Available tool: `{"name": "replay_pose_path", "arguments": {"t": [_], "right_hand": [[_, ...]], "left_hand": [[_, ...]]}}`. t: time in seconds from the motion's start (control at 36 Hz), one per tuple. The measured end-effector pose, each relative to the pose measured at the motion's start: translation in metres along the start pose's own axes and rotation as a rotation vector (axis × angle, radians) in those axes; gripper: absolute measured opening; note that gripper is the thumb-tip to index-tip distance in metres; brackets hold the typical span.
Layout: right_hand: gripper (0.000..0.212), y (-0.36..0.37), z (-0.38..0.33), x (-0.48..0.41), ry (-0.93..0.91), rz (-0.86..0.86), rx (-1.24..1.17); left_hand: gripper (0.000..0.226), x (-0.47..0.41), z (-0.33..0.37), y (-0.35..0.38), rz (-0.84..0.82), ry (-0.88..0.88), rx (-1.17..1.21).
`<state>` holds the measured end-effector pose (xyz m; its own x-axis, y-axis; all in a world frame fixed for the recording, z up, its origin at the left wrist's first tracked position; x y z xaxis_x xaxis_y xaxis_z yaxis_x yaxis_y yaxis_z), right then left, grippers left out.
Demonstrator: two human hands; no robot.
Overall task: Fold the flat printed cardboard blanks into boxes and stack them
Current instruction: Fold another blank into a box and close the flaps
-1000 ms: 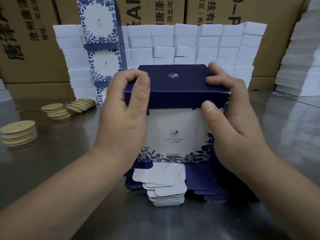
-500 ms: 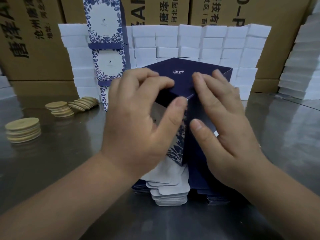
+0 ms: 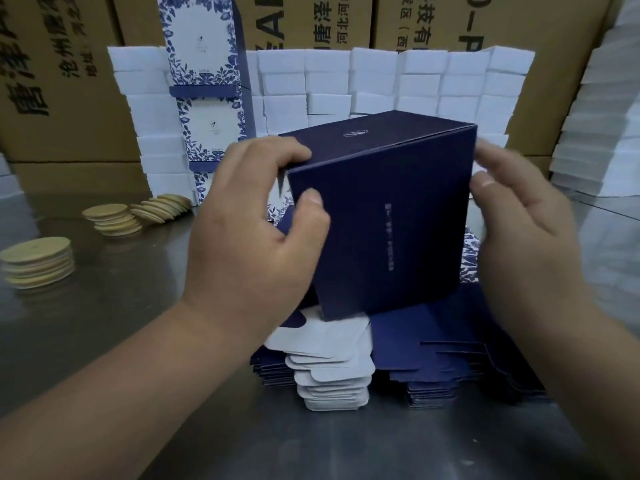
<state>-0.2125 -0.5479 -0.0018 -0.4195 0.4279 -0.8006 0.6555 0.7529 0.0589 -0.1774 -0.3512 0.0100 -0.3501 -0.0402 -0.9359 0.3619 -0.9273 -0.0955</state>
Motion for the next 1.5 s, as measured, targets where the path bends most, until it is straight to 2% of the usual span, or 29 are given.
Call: {"name": "replay_pose_path", "arguments": {"t": [0.06,0.14,0.22,0.33,0.42,0.47,0.56,0.61,0.69,0.78,0.86,1.0,1.06,1.14,1.22,1.36,1.5], "right_hand": [[0.036,0.004,0.000,0.004,-0.027,-0.046,0.016],[0.034,0.007,-0.002,0.006,-0.106,-0.093,0.006],[0.035,0.010,-0.004,0.006,-0.148,-0.144,-0.054],[0.030,0.012,-0.004,0.004,-0.166,-0.182,-0.139],[0.038,0.009,-0.007,0.001,-0.200,-0.199,-0.169],[0.039,0.007,-0.008,0.000,-0.244,-0.232,-0.097],[0.029,0.006,-0.013,0.000,-0.342,-0.238,0.079],[0.024,0.008,-0.020,0.001,-0.431,-0.232,0.128],[0.019,0.010,-0.029,0.005,-0.526,-0.175,0.214],[0.021,0.009,-0.033,0.008,-0.536,-0.077,0.318],[0.028,0.011,-0.037,0.011,-0.556,-0.034,0.383],[0.037,0.012,-0.040,0.014,-0.651,-0.021,0.421],[0.040,0.003,-0.033,0.004,-0.575,0.010,0.413],[0.039,-0.016,-0.014,-0.016,-0.324,0.092,0.301],[0.029,-0.015,0.000,-0.020,-0.212,-0.005,0.110],[0.029,-0.004,0.000,-0.013,-0.214,-0.175,-0.135],[0.029,-0.002,-0.004,-0.011,-0.207,-0.172,-0.207]], "left_hand": [[0.021,-0.001,-0.008,-0.001,0.047,-0.048,0.050],[0.030,-0.003,-0.020,-0.001,0.095,-0.171,0.147],[0.030,-0.004,-0.026,0.000,0.104,-0.203,0.150],[0.029,-0.005,-0.029,0.006,0.039,-0.242,0.269],[0.031,-0.005,-0.028,0.010,-0.021,-0.233,0.315],[0.031,-0.005,-0.027,0.009,-0.032,-0.229,0.305],[0.031,-0.005,-0.027,0.007,-0.020,-0.230,0.248],[0.034,-0.004,-0.026,0.004,-0.028,-0.168,0.123],[0.039,-0.003,-0.006,0.003,-0.068,0.100,-0.221],[0.038,0.003,0.017,0.006,-0.136,0.285,-0.199],[0.041,0.004,0.026,0.010,-0.226,0.234,-0.072],[0.036,0.002,0.023,0.012,-0.210,0.149,-0.067],[0.028,0.001,0.022,0.010,-0.197,0.131,-0.053],[0.017,0.000,0.017,0.009,-0.207,0.043,0.005],[0.014,0.001,0.013,0.007,-0.180,-0.015,0.043],[0.025,0.001,0.014,0.007,-0.156,0.028,0.078],[0.027,0.005,0.014,0.010,-0.171,0.072,0.029]]}}
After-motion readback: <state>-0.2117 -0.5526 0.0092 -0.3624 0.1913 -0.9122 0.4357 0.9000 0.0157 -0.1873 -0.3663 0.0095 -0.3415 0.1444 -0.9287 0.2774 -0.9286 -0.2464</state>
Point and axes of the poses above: each hand's wrist, its own x-axis away from the middle knuckle, its own y-axis out of the palm, z = x × y, the point moved 5 cm from there along -x, towards the middle knuckle, and after that the axes turned 8 degrees about z, right-handed, at the moved point
